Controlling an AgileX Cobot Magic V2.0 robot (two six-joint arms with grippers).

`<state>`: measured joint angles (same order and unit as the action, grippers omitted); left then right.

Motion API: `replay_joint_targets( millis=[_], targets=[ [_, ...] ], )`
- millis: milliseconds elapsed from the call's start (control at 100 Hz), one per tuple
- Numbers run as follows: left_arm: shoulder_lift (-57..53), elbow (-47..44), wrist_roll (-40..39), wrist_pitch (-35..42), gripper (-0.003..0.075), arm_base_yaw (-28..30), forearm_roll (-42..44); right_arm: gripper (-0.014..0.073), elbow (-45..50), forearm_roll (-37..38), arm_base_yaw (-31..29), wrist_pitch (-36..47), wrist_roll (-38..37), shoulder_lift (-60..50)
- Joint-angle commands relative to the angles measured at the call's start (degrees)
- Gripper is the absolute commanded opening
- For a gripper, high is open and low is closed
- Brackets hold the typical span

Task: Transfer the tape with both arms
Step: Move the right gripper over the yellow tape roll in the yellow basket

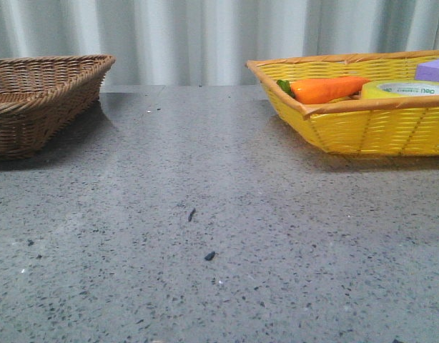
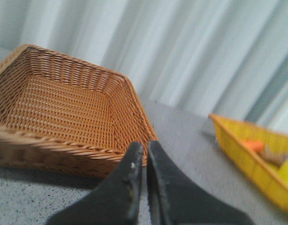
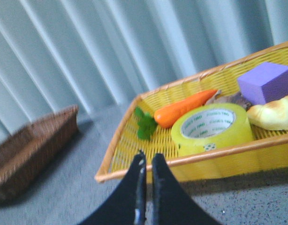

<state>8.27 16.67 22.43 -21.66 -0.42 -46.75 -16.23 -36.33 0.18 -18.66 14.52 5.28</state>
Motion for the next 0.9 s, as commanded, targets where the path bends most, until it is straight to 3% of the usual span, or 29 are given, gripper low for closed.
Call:
replay_joint_targets(
  millis=[0,130,200,250,570,890],
  targets=[
    [7.7,7.7,-0.2,-3.1,0.008,0.0,4.3,0.0027,-7.4,3.9,-0.1,-2.7,1.2,7.2],
    [14.7,12.8,-0.2,-2.5,0.0299,-2.5,4.9,0.0276,-16.3,6.2,-0.1,-9.9,1.3,19.5],
    [17.9,14.9,-0.2,-3.2,0.0349,-3.8,5.4,0.0398,-22.0,6.3,0.0,-14.5,1.3,26.1],
    [19.7,16.1,-0.2,-3.8,0.0351,-4.7,5.5,0.0439,-26.4,6.3,0.0,-18.2,1.3,30.9],
    [22.6,18.3,-0.2,-4.8,0.0351,-6.6,5.6,0.044,-54.5,8.0,0.0,-38.0,1.3,60.2],
    [22.6,18.3,-0.2,-5.7,0.035,-6.6,5.6,0.044,-65.7,13.9,0.0,-38.7,-1.8,79.0]
  ],
)
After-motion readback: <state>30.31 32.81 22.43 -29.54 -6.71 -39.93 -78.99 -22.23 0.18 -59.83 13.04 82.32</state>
